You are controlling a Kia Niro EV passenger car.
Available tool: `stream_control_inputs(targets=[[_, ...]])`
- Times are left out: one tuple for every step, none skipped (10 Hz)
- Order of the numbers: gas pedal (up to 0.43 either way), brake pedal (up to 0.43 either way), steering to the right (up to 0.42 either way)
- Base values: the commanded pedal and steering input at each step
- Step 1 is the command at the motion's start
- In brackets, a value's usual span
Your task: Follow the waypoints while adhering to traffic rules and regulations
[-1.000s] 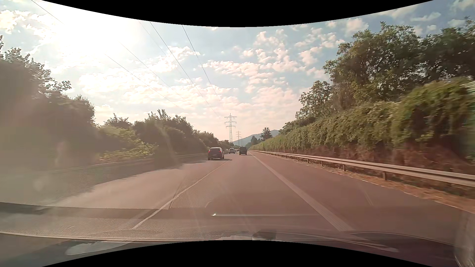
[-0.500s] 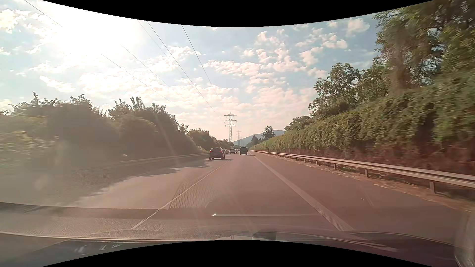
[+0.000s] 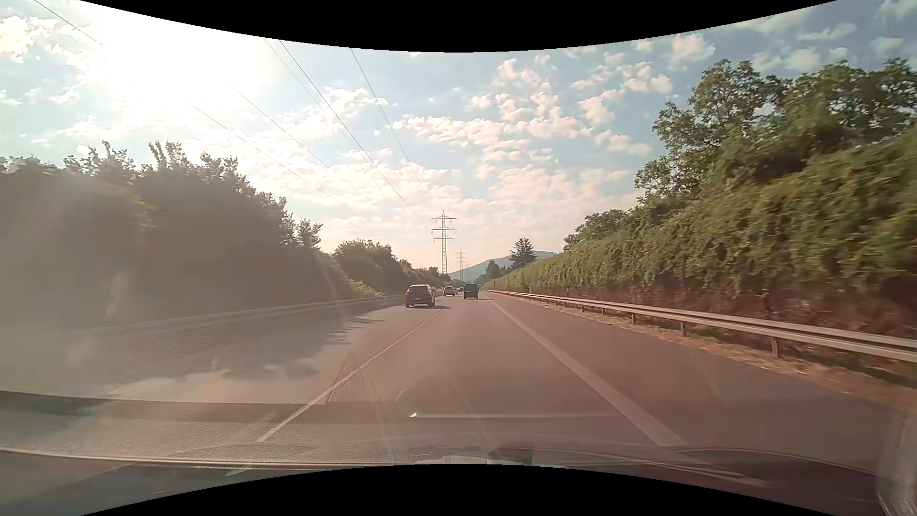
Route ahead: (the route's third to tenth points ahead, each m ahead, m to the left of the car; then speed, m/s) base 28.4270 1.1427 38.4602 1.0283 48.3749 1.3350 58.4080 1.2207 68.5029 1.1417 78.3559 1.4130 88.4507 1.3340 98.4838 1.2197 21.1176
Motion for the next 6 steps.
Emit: stream_control_inputs(targets=[[0.189, 0.000, -0.001], [0.189, 0.000, -0.001], [0.189, 0.000, 0.000], [0.189, 0.000, 0.000], [0.189, 0.000, 0.000], [0.189, 0.000, 0.000]])
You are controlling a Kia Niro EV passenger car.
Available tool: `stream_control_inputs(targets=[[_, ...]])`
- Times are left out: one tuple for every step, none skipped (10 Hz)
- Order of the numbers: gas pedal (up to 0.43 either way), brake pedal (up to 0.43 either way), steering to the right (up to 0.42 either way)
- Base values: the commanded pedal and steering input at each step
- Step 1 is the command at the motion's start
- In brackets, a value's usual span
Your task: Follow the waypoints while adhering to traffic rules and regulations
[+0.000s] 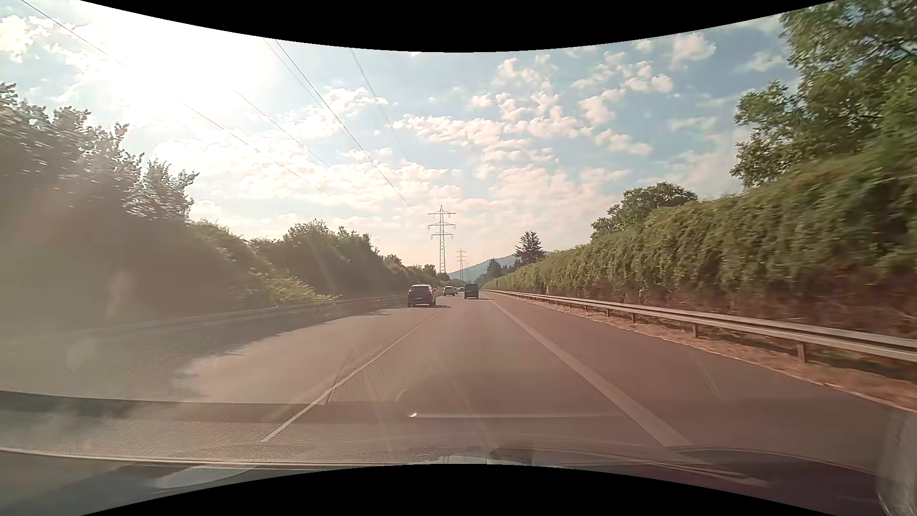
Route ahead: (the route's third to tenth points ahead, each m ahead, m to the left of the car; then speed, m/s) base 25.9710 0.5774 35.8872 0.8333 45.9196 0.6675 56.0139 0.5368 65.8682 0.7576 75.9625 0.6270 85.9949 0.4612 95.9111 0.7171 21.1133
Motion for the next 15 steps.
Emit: stream_control_inputs(targets=[[0.189, 0.000, 0.000], [0.189, 0.000, 0.000], [0.189, 0.000, 0.000], [0.177, 0.000, 0.000], [0.177, 0.000, 0.000], [0.177, 0.000, 0.000], [0.177, 0.000, 0.000], [0.177, 0.000, 0.000], [0.177, 0.000, 0.000], [0.177, 0.000, 0.000], [0.177, 0.000, 0.000], [0.177, 0.000, 0.000], [0.177, 0.000, 0.000], [0.177, 0.000, 0.000], [0.177, 0.000, 0.000]])
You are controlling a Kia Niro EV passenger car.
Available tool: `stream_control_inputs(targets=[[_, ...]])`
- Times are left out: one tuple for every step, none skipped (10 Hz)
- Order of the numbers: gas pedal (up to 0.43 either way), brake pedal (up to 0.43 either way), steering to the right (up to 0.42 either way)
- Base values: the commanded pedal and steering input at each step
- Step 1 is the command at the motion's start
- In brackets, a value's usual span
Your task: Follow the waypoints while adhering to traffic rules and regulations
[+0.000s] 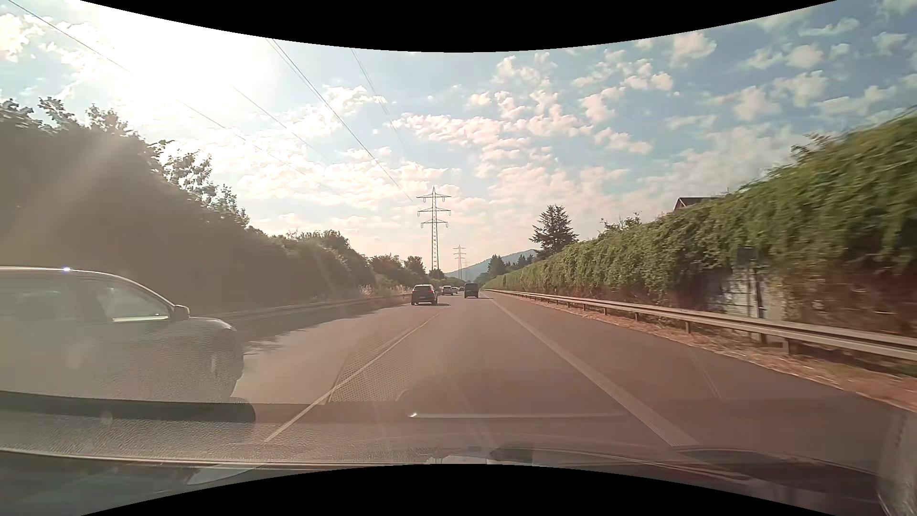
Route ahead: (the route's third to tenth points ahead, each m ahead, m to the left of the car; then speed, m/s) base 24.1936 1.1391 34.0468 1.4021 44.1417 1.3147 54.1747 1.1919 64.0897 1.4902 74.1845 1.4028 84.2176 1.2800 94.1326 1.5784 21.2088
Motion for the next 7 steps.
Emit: stream_control_inputs(targets=[[0.177, 0.000, 0.000], [0.177, 0.000, 0.000], [0.177, 0.000, 0.000], [0.177, 0.000, 0.000], [0.177, 0.000, 0.000], [0.177, 0.000, 0.000], [0.177, 0.000, 0.000]])
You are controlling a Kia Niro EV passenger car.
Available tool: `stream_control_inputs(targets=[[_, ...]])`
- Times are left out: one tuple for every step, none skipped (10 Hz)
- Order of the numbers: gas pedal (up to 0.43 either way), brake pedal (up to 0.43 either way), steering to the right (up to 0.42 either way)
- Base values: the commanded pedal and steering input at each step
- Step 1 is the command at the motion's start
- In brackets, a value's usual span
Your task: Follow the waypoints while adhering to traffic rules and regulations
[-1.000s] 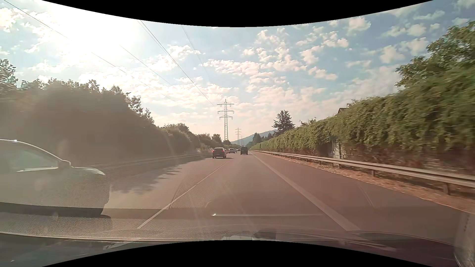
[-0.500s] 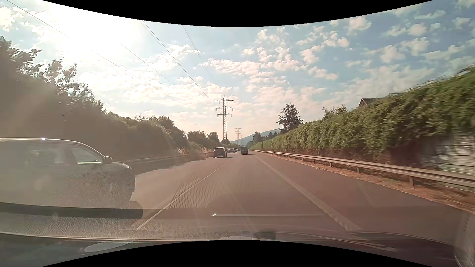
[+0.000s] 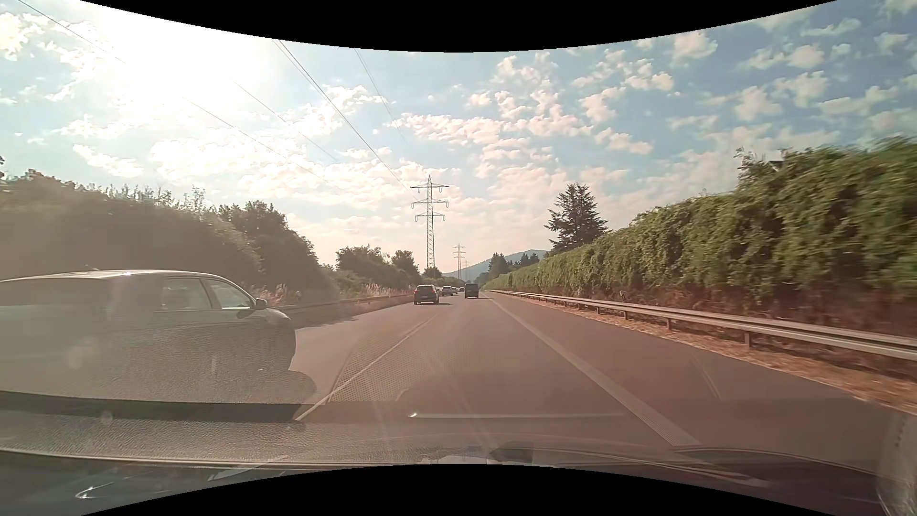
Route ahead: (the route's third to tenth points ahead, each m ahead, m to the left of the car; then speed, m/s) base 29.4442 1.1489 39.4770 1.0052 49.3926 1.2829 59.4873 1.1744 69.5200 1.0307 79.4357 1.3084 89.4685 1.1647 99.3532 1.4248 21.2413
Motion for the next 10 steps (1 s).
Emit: stream_control_inputs(targets=[[0.177, 0.000, 0.000], [0.177, 0.000, 0.000], [0.177, 0.000, 0.000], [0.177, 0.000, 0.000], [0.177, 0.000, 0.000], [0.177, 0.000, 0.000], [0.177, 0.000, 0.000], [0.177, 0.000, 0.000], [0.177, 0.000, 0.000], [0.177, 0.000, 0.000]])
